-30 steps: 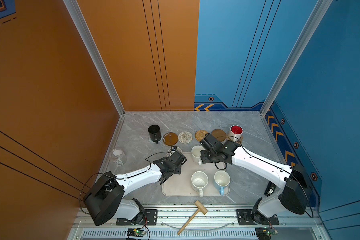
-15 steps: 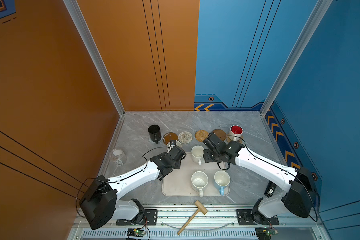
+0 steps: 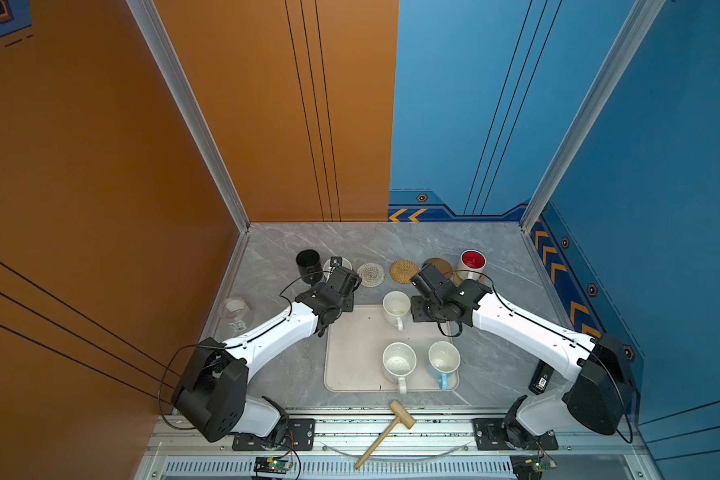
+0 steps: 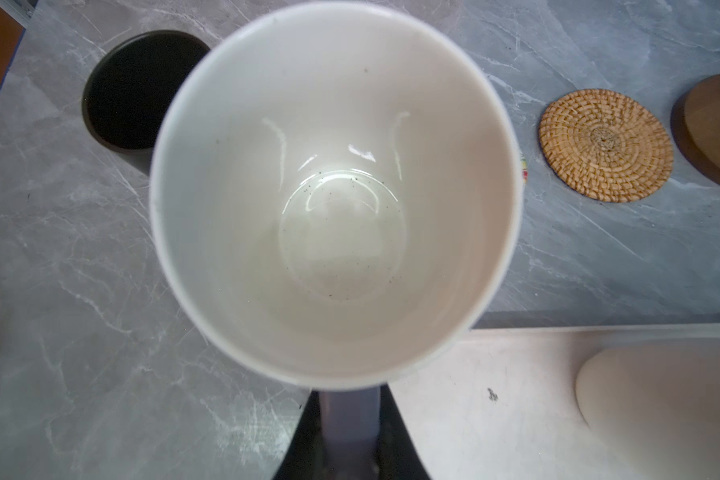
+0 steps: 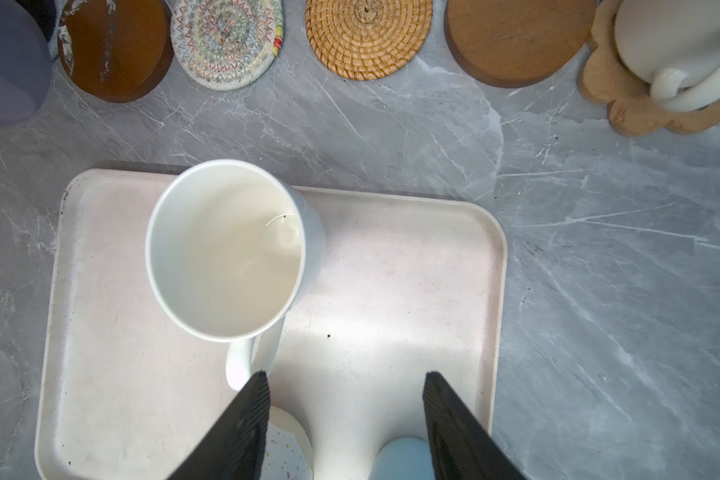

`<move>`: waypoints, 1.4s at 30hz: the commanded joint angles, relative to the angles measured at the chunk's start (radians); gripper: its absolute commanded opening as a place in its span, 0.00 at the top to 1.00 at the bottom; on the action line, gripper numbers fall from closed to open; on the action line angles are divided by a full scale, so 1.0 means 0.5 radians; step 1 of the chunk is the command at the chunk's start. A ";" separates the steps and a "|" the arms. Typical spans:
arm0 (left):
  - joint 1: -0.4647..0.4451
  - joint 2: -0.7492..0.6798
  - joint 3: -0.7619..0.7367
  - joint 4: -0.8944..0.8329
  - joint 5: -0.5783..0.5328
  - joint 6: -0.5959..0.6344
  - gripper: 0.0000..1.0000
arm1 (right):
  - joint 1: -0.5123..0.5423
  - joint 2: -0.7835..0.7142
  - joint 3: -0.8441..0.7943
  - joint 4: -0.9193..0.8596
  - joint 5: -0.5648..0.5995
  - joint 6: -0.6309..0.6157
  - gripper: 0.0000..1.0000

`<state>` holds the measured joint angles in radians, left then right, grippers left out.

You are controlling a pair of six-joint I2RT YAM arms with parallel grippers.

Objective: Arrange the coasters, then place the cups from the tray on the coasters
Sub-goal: 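Lift the lavender-handled mug and carry it over the dark brown coaster with left gripper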

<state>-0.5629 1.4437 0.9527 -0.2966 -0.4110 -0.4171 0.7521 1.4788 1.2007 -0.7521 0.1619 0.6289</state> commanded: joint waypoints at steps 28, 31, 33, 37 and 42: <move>0.248 0.610 0.378 0.504 0.153 0.034 1.00 | -0.085 0.019 -0.033 -0.064 0.001 0.024 0.41; 0.248 0.641 0.383 0.511 0.156 0.028 1.00 | -0.087 0.019 -0.035 -0.063 0.000 0.023 0.41; 0.253 0.659 0.388 0.505 0.156 0.021 1.00 | -0.087 0.020 -0.038 -0.064 0.000 0.024 0.42; 0.251 0.677 0.387 0.497 0.151 0.009 1.00 | -0.087 0.020 -0.041 -0.063 0.000 0.025 0.42; 0.260 0.705 0.381 0.496 0.150 0.002 1.00 | -0.086 0.018 -0.041 -0.062 -0.002 0.027 0.42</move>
<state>-0.4438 1.7985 1.1095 -0.1116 -0.3241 -0.4015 0.7132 1.4792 1.1954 -0.7521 0.1589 0.6292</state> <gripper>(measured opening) 0.162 0.584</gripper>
